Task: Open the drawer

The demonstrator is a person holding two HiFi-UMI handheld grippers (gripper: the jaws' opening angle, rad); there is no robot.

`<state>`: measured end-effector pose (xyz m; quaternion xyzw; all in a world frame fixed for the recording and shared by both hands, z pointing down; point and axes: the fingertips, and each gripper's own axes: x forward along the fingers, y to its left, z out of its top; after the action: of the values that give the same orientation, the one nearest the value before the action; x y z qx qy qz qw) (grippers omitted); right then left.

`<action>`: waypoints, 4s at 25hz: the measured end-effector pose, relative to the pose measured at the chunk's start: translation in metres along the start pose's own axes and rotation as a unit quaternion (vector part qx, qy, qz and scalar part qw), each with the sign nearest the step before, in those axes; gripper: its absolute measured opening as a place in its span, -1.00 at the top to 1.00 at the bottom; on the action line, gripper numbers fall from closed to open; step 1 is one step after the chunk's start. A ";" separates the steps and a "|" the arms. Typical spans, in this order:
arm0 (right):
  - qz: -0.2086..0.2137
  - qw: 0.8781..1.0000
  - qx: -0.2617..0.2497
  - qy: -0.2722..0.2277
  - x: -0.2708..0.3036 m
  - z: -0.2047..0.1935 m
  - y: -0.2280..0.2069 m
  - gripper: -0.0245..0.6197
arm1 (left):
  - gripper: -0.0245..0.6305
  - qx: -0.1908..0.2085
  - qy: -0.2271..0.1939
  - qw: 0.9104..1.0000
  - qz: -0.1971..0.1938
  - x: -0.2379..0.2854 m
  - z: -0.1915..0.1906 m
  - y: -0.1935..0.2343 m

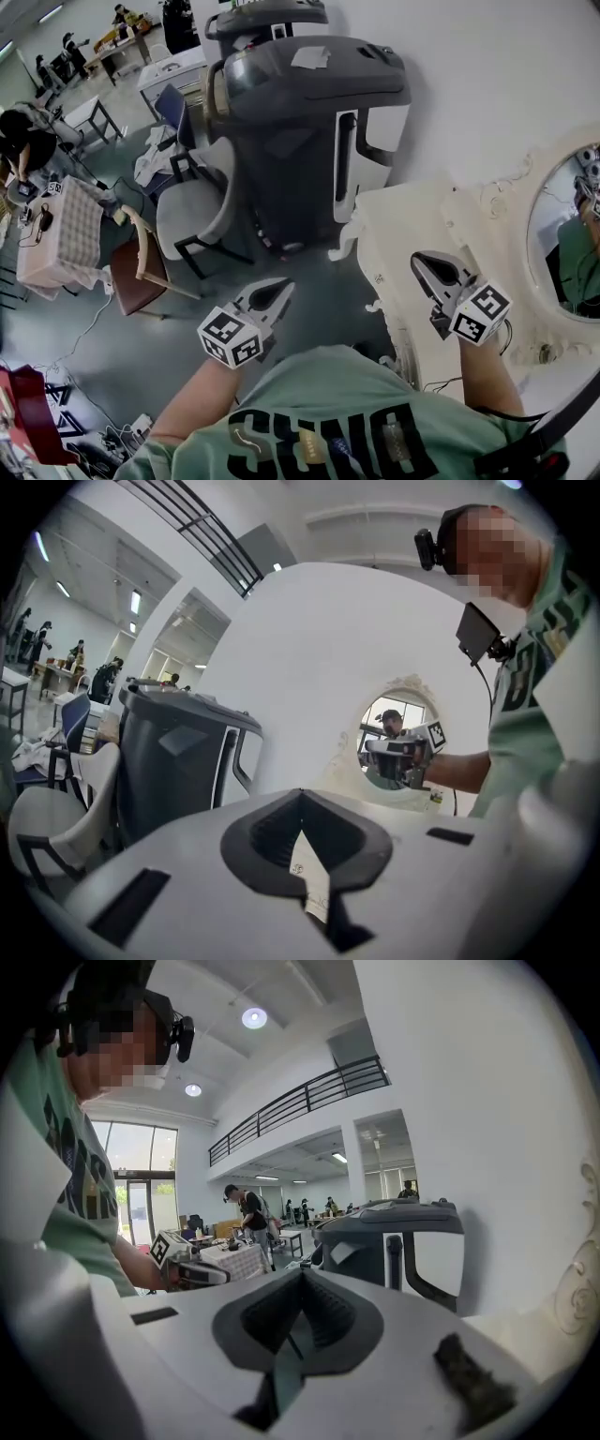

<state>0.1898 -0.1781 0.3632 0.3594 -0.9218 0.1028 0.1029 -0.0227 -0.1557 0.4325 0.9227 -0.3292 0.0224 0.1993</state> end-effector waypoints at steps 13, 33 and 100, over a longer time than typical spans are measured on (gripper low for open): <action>0.029 1.000 0.005 0.004 -0.006 -0.047 -0.071 0.89 | 0.90 0.002 0.174 0.985 -0.003 0.171 -0.141 -0.012; -0.002 0.998 0.035 0.045 -0.065 -0.112 -0.104 0.89 | 0.32 0.152 0.379 0.912 -0.028 0.310 -0.326 -0.009; 0.005 0.998 0.037 0.045 -0.063 -0.127 -0.100 0.89 | 0.50 0.205 0.430 0.879 0.024 0.270 -0.364 0.033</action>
<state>0.3186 -0.1760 0.4795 0.3533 -0.9137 0.1529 0.1302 0.2006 -0.2012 0.8251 0.8345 -0.2215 0.4884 0.1268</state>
